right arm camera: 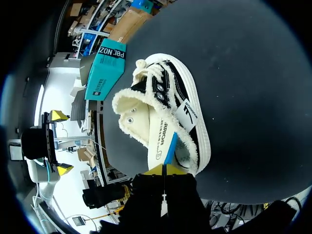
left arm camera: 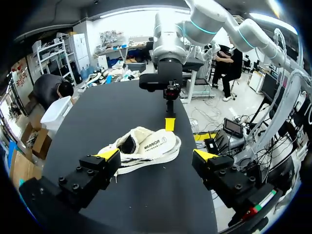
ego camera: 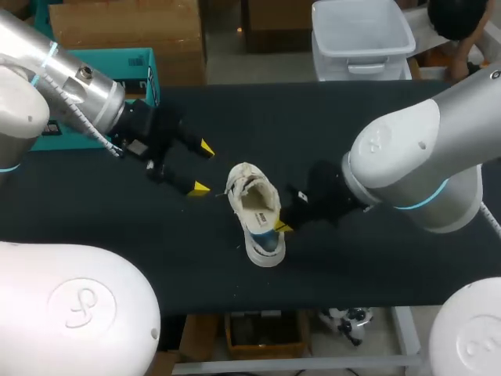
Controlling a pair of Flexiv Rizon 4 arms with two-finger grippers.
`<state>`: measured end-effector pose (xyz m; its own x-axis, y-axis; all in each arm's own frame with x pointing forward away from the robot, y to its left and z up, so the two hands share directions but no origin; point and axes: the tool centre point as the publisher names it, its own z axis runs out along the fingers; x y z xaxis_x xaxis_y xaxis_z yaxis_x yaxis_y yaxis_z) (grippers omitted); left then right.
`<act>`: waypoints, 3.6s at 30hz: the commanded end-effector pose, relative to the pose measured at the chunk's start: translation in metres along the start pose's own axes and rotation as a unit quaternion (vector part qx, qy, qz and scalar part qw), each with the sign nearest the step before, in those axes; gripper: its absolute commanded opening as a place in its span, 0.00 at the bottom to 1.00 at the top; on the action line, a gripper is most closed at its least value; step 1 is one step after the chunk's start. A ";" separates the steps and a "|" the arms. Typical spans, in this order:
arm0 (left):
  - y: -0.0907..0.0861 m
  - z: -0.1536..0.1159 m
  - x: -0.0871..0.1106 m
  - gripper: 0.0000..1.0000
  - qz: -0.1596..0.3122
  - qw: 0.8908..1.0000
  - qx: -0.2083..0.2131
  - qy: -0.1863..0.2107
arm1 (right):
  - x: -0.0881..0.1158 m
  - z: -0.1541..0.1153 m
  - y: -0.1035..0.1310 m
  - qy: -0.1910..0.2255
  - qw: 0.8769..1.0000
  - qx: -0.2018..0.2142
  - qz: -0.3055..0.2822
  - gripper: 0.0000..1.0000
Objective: Open the shoe tongue, take the insole out of the shoe, put the insole back into the shoe, and pack the shoe into the shoebox
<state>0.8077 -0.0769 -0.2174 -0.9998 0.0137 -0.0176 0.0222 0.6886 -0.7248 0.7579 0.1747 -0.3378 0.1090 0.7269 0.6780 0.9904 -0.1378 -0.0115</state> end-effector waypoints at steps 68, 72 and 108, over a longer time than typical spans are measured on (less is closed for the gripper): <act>0.018 -0.018 0.032 1.00 -0.136 0.990 -0.045 0.001 | -0.006 -0.024 -0.013 -0.038 0.999 0.017 -0.016 0.00; 0.019 -0.018 0.029 1.00 -0.136 0.990 -0.043 0.002 | 0.000 -0.022 -0.009 -0.037 0.999 0.019 -0.031 0.00; 0.028 -0.028 0.033 1.00 -0.164 0.985 -0.054 -0.017 | -0.046 0.065 0.010 -0.074 0.994 0.064 -0.045 0.00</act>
<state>0.7813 -0.0396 -0.2197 -0.9527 -0.2385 0.1882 -0.3036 0.7286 -0.6140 0.7709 0.1732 -0.4051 0.0232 0.7771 0.6290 0.9962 0.0349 -0.0798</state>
